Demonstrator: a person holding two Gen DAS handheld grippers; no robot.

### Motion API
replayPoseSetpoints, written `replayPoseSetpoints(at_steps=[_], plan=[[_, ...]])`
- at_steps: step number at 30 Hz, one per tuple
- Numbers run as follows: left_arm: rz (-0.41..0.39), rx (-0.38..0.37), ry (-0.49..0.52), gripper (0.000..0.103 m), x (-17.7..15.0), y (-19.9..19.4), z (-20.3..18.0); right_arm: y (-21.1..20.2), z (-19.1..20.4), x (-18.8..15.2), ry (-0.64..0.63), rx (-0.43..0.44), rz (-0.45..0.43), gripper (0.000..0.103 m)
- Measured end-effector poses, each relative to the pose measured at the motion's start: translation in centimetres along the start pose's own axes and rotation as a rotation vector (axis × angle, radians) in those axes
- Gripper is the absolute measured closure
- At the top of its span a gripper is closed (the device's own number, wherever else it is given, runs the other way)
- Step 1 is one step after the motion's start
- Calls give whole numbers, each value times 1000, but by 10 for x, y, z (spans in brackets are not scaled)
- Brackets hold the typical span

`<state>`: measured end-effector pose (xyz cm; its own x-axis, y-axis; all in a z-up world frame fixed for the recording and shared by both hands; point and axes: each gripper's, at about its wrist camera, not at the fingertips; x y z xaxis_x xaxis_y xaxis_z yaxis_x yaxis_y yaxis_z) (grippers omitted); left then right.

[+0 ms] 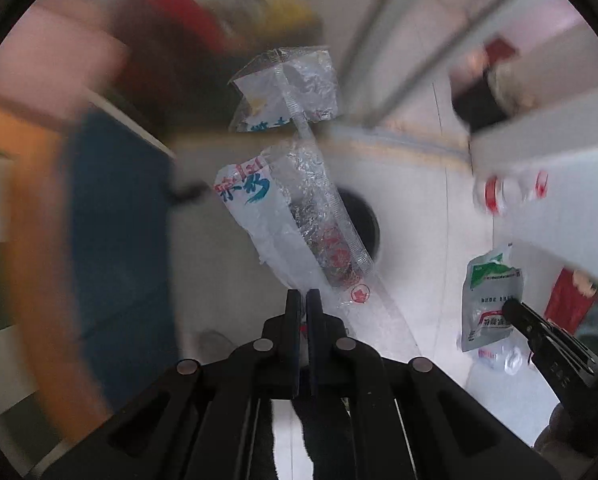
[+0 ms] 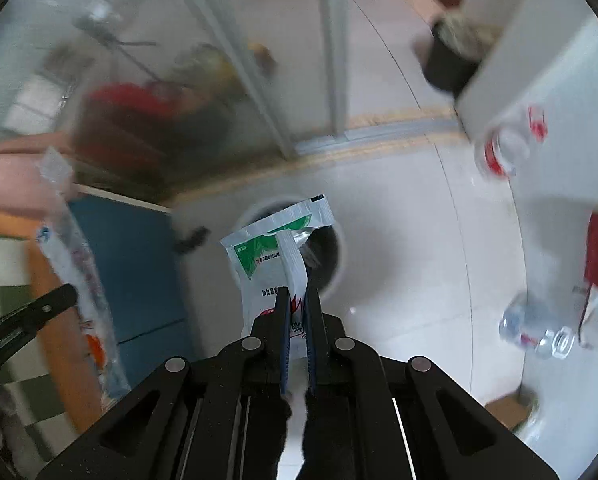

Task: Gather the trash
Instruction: 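Carry the wrapper and sachet over the bin and open both grippers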

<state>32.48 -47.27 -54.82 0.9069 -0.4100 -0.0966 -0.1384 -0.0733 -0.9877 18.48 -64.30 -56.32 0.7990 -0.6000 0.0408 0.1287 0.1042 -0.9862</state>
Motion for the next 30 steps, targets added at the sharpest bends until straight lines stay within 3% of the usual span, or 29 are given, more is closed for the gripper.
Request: replayPoseSetpoints(at_steps=[3, 7, 10, 13, 17, 18, 20, 21, 22, 26, 30], plan=[[155, -18, 31, 102, 15, 113, -15, 75, -27, -3, 20, -6, 63, 96], [303, -13, 70, 102, 27, 230, -23, 159, -52, -3, 17, -5, 122, 96], [370, 11, 80, 102, 36, 292, -26, 205, -59, -4, 15, 2, 147, 96], [411, 22, 58, 99, 41, 323, -26, 242, -65, -2, 20, 17, 166, 96], [413, -6, -10, 97, 49, 328, -14, 267, -62, 6, 35, 54, 176, 96], [395, -6, -14, 92, 52, 324, -12, 272, -60, 9, 38, 64, 178, 96], [358, -5, -33, 57, 55, 312, -7, 279, -55, 13, 35, 64, 187, 95], [338, -1, -38, 21, 56, 306, -5, 283, -51, 16, 29, 68, 198, 94], [312, 7, -42, 6, 56, 300, -5, 287, -48, 18, 26, 70, 206, 94], [243, 49, -59, 6, 57, 276, 0, 294, -39, 25, 19, 57, 234, 80], [151, 137, -35, 6, 51, 255, 1, 292, -37, 25, 34, 59, 233, 53]])
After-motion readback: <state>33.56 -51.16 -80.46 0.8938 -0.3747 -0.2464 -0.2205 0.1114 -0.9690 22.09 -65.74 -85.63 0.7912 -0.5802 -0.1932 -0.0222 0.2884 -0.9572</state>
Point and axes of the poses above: each gripper's, at about its wrist camera, not at the fingertips, and y roughly the way its jaws point, z to its left, x to its top, and after that the axes turned 9 degrees about -y, right-handed
